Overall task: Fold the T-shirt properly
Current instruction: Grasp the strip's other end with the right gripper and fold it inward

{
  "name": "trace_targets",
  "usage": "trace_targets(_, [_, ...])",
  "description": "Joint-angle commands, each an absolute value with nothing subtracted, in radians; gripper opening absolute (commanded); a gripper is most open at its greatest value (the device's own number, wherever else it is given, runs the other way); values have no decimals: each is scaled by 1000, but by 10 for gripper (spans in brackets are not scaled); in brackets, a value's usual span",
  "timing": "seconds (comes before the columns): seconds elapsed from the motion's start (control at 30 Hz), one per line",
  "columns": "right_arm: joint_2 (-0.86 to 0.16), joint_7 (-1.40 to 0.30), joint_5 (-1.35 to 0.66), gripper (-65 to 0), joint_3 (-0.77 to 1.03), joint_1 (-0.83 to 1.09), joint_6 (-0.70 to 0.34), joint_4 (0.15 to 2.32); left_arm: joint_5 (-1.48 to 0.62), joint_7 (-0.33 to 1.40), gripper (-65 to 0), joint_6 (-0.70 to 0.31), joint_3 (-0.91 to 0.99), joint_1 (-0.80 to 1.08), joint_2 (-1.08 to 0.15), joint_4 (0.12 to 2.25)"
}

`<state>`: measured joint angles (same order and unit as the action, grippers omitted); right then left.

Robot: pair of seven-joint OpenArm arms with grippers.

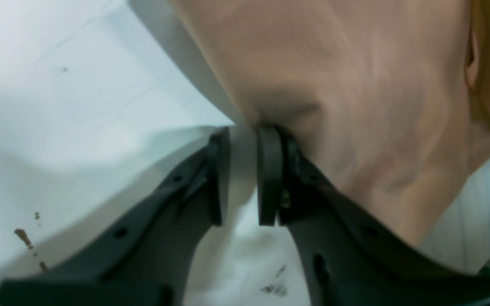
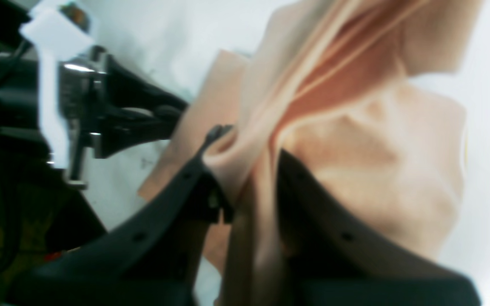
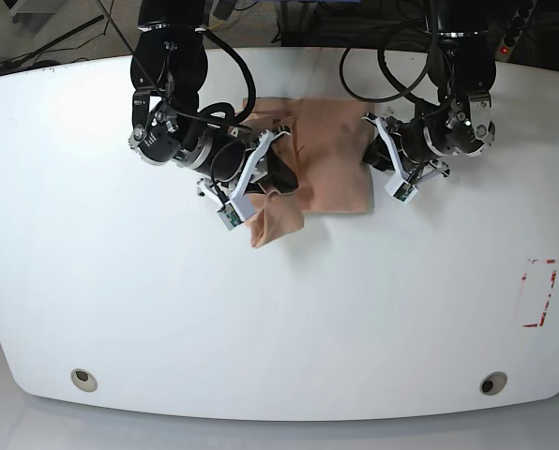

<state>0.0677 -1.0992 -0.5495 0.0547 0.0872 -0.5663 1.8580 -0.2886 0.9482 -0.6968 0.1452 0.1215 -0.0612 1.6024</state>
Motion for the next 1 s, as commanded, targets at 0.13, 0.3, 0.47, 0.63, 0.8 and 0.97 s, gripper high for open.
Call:
trace_targets(0.13, [105,-1056,-479,-382,8,71,-573,1880,-271,980,-557,-698,143,127,-65,1606])
trace_targets(0.3, [113,-1033,-427,-236,-56,71,-570,1874,-271,980,-557,-698,143,127,-65,1606])
trace_targets(0.47, [114,-974,-372,-225,-183,71,-447,1873,-271,980,-557,-698,143,127,-64,1606])
trace_targets(0.63, [90,-972,-378,-227,-257,77,-384,1922,-271,980,-557,-698,143,125,-64,1606])
trace_targets(0.8, [24,-970,-440,-227,-223,124,-386,2012,-271,980,-557,-698,143,122,-64,1607])
trace_targets(0.97, [-51,-970,-504,-227,-182,163,-386,2025,-271,980,-557,-698,143,120,-65,1612])
